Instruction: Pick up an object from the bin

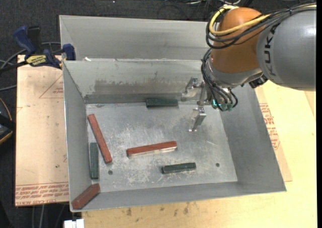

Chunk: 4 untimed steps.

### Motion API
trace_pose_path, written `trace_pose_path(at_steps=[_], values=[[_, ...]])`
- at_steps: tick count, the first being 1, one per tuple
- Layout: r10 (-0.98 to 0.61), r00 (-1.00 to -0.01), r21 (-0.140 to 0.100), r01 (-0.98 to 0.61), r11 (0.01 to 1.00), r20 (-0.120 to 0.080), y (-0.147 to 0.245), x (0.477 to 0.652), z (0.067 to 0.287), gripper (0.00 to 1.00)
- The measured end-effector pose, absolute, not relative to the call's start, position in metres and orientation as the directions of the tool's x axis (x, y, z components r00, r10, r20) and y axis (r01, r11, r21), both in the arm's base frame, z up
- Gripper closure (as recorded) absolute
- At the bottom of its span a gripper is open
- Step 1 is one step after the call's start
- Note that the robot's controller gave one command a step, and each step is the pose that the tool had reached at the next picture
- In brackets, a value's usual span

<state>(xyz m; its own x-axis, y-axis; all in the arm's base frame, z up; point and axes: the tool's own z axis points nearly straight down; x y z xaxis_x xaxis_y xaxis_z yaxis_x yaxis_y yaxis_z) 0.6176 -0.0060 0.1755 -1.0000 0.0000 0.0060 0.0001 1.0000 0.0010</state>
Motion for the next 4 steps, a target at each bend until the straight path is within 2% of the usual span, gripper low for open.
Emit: trace_pose_path(at_steps=[1,2,3,4], values=[[0.0,-1.0,0.001,0.0,1.0,-0.002,-0.006,0.619,0.18,0.0],[-0.197,-0.98,-0.001,-0.197,0.98,-0.007,0.012,0.59,0.077,1.0],[-0.197,-0.98,-0.001,-0.197,0.98,-0.014,0.012,0.591,0.076,0.0],[-0.196,-0.98,-0.001,-0.196,0.981,-0.014,0.012,0.591,0.076,0.0]])
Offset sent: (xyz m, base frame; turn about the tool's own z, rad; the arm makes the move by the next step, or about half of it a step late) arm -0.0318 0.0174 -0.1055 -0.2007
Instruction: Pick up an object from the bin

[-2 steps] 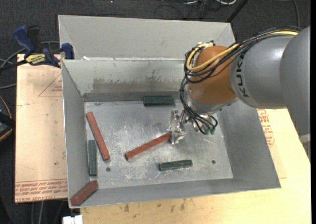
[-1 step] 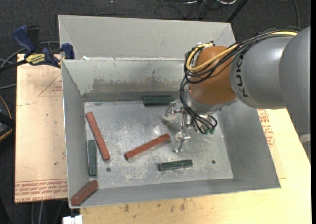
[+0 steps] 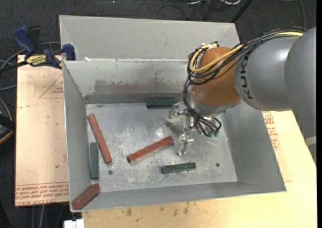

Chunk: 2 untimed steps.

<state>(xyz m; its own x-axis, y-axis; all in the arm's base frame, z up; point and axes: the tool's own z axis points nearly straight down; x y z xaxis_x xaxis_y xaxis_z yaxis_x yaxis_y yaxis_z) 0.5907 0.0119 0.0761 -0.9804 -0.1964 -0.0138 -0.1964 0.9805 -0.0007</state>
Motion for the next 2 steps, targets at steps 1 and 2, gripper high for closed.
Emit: trace_pose_path(at_steps=[1,2], values=[[-0.313,-0.95,-0.005,-0.313,0.95,-0.021,0.081,0.6048,0.0793,1.0],[-0.313,-0.95,-0.005,-0.312,0.95,-0.021,0.081,0.6048,0.0793,1.0]])
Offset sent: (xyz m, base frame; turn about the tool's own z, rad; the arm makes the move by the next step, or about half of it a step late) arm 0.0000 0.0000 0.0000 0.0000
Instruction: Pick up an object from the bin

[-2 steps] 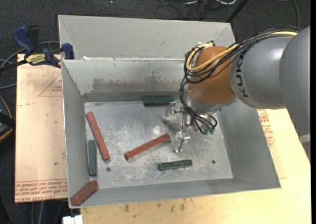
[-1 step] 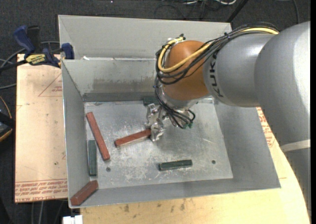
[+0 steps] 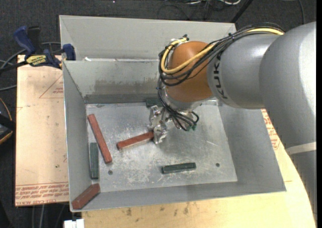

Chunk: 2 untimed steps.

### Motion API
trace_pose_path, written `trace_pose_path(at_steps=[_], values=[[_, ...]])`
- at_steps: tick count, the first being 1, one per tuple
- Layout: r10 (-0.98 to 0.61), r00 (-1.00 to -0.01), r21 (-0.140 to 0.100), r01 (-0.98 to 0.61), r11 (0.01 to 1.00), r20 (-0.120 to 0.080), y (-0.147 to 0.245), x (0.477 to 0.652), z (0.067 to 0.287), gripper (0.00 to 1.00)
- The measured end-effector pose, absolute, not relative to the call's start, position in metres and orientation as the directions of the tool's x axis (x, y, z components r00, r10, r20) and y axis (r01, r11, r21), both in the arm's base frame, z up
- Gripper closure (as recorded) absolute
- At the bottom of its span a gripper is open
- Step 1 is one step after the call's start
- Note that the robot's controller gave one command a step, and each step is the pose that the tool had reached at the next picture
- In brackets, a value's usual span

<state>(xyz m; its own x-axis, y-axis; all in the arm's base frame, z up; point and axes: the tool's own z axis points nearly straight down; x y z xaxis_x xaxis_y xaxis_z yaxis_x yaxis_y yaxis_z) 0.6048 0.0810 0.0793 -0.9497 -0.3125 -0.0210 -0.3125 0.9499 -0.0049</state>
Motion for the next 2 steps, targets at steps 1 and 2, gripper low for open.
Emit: trace_pose_path(at_steps=[1,2], values=[[-0.233,-0.972,-0.003,-0.233,0.973,-0.014,0.092,0.593,0.083,1.0],[-0.248,-0.969,0.0,-0.248,0.969,-0.003,0.082,0.633,0.295,1.0]])
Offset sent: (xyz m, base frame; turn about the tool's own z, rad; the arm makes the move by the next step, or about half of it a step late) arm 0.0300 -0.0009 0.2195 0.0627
